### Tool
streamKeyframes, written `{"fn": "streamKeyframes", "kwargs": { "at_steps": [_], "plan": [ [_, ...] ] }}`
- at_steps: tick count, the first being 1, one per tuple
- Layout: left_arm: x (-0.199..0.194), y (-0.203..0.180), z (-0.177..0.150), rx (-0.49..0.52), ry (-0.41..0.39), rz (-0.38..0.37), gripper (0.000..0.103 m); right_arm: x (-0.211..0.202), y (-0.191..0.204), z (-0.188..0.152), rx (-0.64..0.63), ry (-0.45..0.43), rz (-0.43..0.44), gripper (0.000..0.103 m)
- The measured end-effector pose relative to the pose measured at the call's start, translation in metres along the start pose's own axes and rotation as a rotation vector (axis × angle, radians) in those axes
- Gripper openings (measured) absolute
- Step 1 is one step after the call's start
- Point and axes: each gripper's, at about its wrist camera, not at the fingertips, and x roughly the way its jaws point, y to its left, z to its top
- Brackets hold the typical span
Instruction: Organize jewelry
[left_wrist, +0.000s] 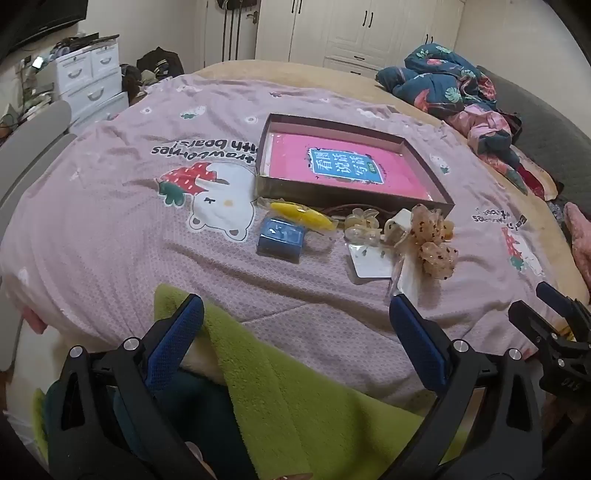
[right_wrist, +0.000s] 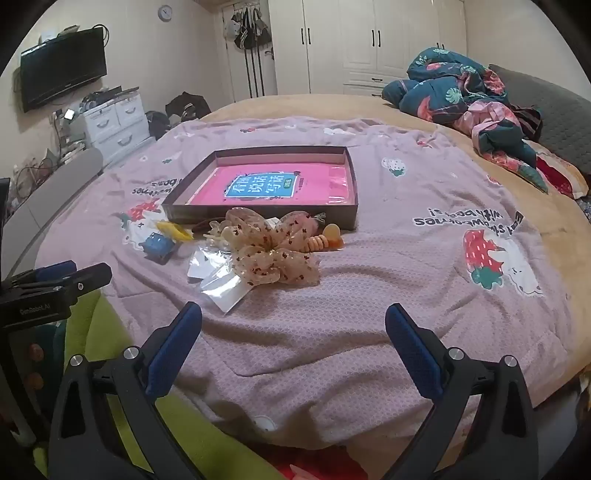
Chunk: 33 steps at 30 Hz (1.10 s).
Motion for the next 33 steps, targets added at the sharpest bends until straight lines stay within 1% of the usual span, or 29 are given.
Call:
{"fn": "streamKeyframes", "kwargs": {
  "at_steps": [5, 7, 9, 14, 15, 33],
  "plan": [
    [0.000, -0.002, 0.002, 0.010, -0.004, -0.002, 0.094, 0.002, -0.002, -0.001, -0.006, -0.004, -0.005, 0.099],
    [0.001, -0.003, 0.003, 0.012, -0.003, -0.001, 0.094, -0.005, 0.004, -0.002, -0.012, -0.006, -0.003, 0.099],
    [-0.008, -0.006, 0.003, 0.006, -0.009, 0.004, 0.094, -0.005, 0.004, -0.002, -0.011, -0.007, -0.002, 0.099],
    [-0.012, -0.014, 0.007, 0.003, -0.010, 0.003, 0.094, -0.007, 0.011, -0.003, -0.016, -0.007, -0.004, 0.099],
    [-0.011, -0.007, 0.004, 0.002, -0.013, 0.000, 0.094, -0.003, 0.006, -0.002, -0.014, -0.006, 0.000, 0.099],
    [-0.013, -0.004, 0.003, -0.004, -0.019, -0.002, 0.094, -0.004, 0.006, -0.003, -0.019, -0.002, 0.009, 0.099]
  ]
}}
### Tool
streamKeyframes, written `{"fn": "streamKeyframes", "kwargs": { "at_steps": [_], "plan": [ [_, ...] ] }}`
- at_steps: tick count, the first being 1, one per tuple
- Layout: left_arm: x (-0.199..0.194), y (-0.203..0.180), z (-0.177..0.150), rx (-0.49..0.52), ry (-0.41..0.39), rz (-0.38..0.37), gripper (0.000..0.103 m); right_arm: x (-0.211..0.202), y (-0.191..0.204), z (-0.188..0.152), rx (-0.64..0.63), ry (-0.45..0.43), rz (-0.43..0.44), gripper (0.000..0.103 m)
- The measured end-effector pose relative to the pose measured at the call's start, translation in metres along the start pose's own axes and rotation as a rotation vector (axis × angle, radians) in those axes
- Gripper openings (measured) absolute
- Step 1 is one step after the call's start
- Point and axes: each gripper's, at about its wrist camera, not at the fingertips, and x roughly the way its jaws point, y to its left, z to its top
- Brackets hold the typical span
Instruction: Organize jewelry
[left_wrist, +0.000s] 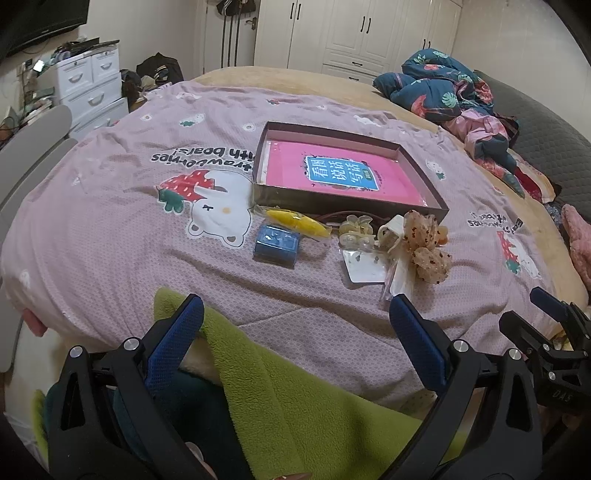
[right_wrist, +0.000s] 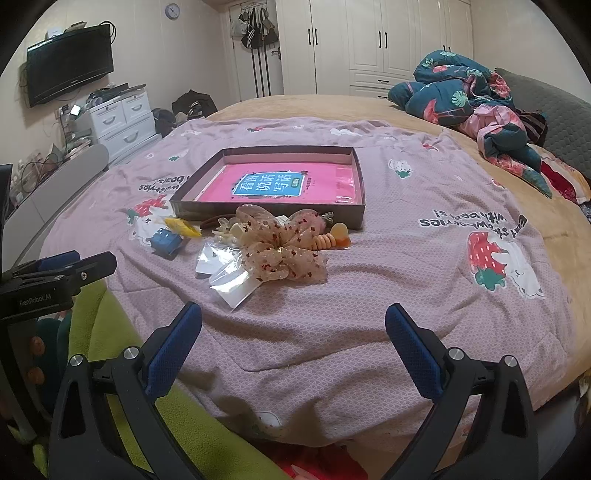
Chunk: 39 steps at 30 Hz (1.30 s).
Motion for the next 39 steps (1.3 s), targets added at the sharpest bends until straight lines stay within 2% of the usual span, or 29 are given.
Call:
{"fn": "streamKeyframes", "kwargs": {
  "at_steps": [29, 39],
  "plan": [
    [0.001, 0.001, -0.001, -0.004, 0.001, -0.005, 0.094, 0.001, 0.001, 0.000, -0.002, 0.000, 0.006, 0.099],
    [0.009, 0.013, -0.002, -0.030, 0.005, 0.005, 0.094, 0.014, 0.008, 0.006, -0.029, 0.017, 0.028, 0.099]
  ]
}}
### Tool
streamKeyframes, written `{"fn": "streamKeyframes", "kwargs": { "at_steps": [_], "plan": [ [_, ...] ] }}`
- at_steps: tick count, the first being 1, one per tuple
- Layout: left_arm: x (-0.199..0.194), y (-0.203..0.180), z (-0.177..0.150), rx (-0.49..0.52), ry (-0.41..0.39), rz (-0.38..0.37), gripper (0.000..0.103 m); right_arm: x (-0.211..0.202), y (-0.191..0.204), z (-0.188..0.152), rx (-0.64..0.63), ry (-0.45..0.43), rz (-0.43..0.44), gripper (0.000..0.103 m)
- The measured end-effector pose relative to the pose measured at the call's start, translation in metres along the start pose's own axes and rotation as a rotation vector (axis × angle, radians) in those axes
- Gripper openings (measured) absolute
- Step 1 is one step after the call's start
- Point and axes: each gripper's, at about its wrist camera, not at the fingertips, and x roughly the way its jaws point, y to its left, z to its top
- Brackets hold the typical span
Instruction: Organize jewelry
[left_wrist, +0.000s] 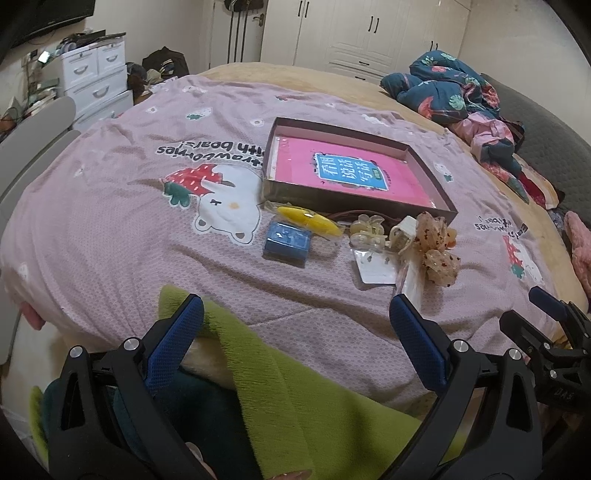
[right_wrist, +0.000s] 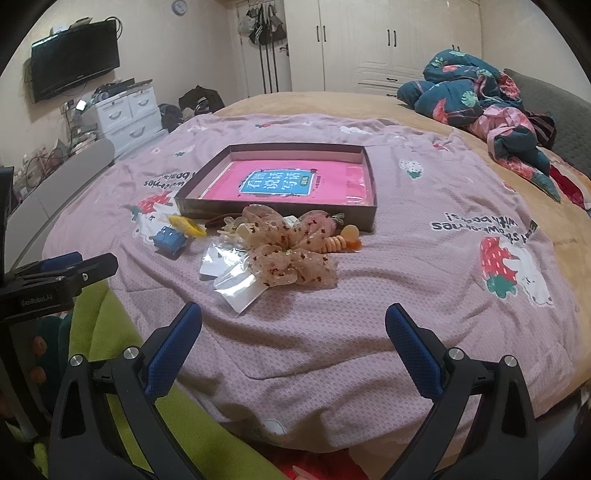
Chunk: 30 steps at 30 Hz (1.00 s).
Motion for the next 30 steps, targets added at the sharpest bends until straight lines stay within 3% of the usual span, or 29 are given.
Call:
{"fn": "streamKeyframes", "kwargs": {
  "at_steps": [13, 30],
  "plan": [
    [0.011, 0.021, 0.010, -0.040, 0.013, 0.016, 0.094, 0.028, 0.015, 0.017, -0.049, 0.033, 0.054, 0.099],
    [0.060, 0.007, 0.046, 0.022, 0.056, -0.032, 0.094, 0.070, 0.005, 0.029, -0.044, 0.064, 0.062, 0.099]
  ]
}}
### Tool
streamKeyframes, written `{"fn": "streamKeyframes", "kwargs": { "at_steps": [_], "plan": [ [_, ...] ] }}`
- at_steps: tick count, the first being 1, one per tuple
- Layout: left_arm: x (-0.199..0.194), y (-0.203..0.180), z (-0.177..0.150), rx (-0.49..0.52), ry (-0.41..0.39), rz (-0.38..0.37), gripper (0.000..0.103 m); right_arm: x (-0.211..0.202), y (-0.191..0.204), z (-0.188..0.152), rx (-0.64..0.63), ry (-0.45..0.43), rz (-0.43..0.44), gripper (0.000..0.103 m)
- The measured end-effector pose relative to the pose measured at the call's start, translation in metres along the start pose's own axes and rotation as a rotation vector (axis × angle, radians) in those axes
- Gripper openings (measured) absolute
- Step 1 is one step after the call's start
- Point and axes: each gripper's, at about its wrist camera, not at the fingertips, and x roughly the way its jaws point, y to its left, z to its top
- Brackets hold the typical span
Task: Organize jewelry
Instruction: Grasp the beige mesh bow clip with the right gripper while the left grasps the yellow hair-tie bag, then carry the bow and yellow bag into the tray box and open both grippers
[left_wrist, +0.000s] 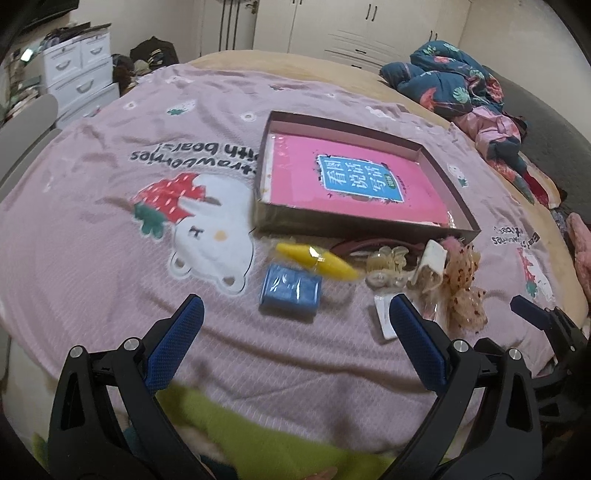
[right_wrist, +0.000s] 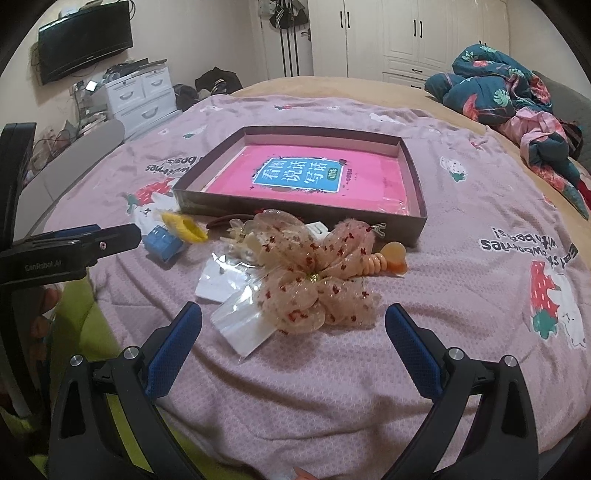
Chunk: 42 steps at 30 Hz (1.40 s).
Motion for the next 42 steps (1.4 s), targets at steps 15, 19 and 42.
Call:
{"fn": "streamKeyframes", "kwargs": {
  "at_steps": [15, 19, 42],
  "plan": [
    [0.051, -0.016, 0.021, 0.114, 0.072, -0.018, 0.094, 0.039, -0.015, 0.005, -0.002, 0.037, -0.009, 0.079],
    [0.063, -0.014, 0.022, 0.104, 0.086, -0.016, 0.094, 0.044, -0.018, 0.006, 0.003, 0.034, -0.003, 0.065],
    [0.057, -0.019, 0.034, 0.118, 0.039, -0.062, 0.062, 0.010, -0.042, 0.012, -0.018, -0.084, -0.090, 0.015]
  ]
}}
